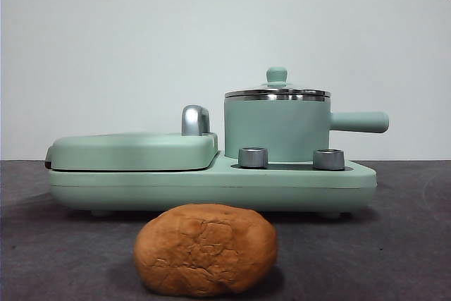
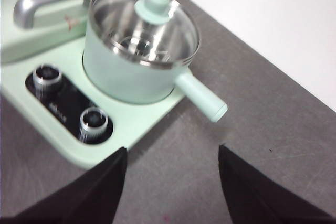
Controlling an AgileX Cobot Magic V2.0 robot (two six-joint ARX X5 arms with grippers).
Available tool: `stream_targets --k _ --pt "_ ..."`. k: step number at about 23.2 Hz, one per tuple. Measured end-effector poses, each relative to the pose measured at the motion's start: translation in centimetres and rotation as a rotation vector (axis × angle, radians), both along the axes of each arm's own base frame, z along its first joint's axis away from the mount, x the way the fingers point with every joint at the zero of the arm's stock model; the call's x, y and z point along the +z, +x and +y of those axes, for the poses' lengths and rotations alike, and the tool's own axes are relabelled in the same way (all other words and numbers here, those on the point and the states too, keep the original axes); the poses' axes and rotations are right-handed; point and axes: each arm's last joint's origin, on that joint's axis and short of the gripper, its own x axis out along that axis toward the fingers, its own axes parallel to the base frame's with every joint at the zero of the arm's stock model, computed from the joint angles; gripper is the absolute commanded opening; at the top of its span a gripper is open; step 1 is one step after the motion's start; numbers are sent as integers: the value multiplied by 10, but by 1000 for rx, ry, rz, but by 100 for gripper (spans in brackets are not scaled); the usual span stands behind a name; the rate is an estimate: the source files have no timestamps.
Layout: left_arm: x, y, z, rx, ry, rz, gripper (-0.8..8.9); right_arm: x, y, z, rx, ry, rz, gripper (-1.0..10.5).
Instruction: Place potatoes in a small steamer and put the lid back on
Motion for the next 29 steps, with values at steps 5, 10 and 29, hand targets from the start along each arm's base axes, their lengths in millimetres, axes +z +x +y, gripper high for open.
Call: stream_targets --k 5,10,29 --pt "3 14 -20 -41 -104 -30 299 3 1 1 -36 112 12 278" --pt "0 32 -44 -67 -174 -77 299 5 2 1 -43 193 32 278" --pt "-56 132 -139 -62 -194 74 300 5 2 1 -74 268 62 277"
